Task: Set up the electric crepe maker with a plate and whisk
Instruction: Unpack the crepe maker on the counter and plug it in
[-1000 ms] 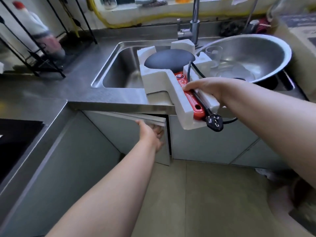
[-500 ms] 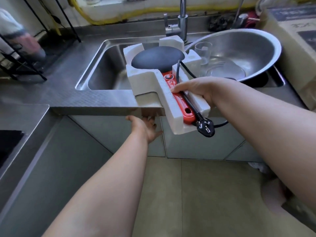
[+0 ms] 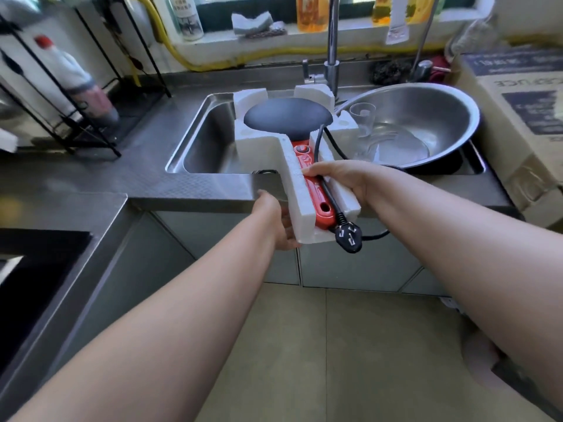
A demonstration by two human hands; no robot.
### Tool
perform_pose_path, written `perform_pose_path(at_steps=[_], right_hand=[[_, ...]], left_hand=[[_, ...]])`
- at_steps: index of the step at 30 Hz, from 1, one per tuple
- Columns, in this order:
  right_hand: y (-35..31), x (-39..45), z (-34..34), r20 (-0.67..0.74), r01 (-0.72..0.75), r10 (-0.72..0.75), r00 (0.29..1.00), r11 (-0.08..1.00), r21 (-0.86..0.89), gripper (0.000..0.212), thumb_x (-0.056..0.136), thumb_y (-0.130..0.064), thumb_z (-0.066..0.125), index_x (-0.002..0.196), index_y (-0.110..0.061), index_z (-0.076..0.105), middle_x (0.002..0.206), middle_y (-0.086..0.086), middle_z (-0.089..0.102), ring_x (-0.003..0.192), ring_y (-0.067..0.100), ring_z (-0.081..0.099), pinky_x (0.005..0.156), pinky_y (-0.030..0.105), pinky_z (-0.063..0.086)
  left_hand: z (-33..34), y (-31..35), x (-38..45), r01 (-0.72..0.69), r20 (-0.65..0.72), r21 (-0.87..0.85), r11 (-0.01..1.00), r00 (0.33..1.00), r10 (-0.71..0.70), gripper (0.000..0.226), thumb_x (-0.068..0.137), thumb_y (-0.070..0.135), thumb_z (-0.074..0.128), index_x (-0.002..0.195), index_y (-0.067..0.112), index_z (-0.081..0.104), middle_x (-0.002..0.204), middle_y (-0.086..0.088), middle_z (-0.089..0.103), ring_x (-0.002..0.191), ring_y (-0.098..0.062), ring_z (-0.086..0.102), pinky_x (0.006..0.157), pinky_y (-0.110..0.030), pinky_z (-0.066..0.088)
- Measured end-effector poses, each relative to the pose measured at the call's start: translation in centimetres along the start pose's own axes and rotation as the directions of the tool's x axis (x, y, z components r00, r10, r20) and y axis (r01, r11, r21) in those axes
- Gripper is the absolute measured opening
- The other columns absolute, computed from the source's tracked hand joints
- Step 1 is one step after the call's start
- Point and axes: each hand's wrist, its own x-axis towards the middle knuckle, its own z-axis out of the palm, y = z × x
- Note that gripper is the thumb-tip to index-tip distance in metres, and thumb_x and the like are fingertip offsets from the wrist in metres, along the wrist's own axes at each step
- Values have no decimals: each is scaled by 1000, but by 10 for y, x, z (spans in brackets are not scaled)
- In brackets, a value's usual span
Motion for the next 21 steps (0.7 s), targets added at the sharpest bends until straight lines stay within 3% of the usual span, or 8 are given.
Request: perform_pose_path(at_steps=[4,7,9,12,16,19,21], right_hand=[[-28,-45,21,-53,41,-41,998,999,1,26,86,-28,66,101,-8,58,85,11,72,68,26,71,72,36,57],[-52,-89,38,-68,37,-39,997,999,-26,55,69,-33,78,115,-11,58,102,13,75,91,32,73,93,50,52],[-67,-114,49,-53,51,-54,997,998,-47,66,61,-35,81,118,-14,57,105,12,75,95,33,73,95,52,50],[-87,-165,78,-52,71,-75,996,995,-62,53,69,-34,77,114,-14,58,102,11,75,90,32,73,91,48,53],[-106,-217,118,2,89,-89,996,991,-95,35,82,-36,69,106,-12,59,84,9,71,74,27,69,74,35,55],[-117,-249,149,28,108,-105,994,982,-158,28,86,-40,64,94,-14,57,75,7,66,65,23,63,58,28,46],[-123,-267,178,78,113,-100,992,976,-184,29,87,-41,62,94,-13,58,68,6,68,64,22,63,59,30,47]], left_hand=[[-2,21,-46,-13,90,-71,997,996,20,102,78,83,13,115,6,67,109,-21,73,102,-41,69,97,-64,44],[-6,41,-100,-74,108,-108,991,990,85,102,75,85,20,118,4,67,111,-21,72,103,-41,68,97,-63,45],[-8,49,-150,-135,120,-79,988,982,144,95,79,82,24,119,8,67,114,-20,71,105,-39,68,98,-57,49],[-16,51,-221,-276,144,10,961,951,272,73,91,68,32,123,12,64,121,-18,68,107,-35,67,93,-45,53],[-51,52,-277,-398,125,103,912,914,385,67,92,66,41,108,6,67,101,-18,69,90,-33,68,82,-43,53],[-82,51,-310,-439,70,169,882,898,434,75,84,71,47,122,10,64,111,-16,70,103,-35,68,96,-49,52],[-110,51,-325,-447,50,167,879,894,445,79,79,72,50,128,10,62,124,-16,67,114,-39,64,104,-54,45]])
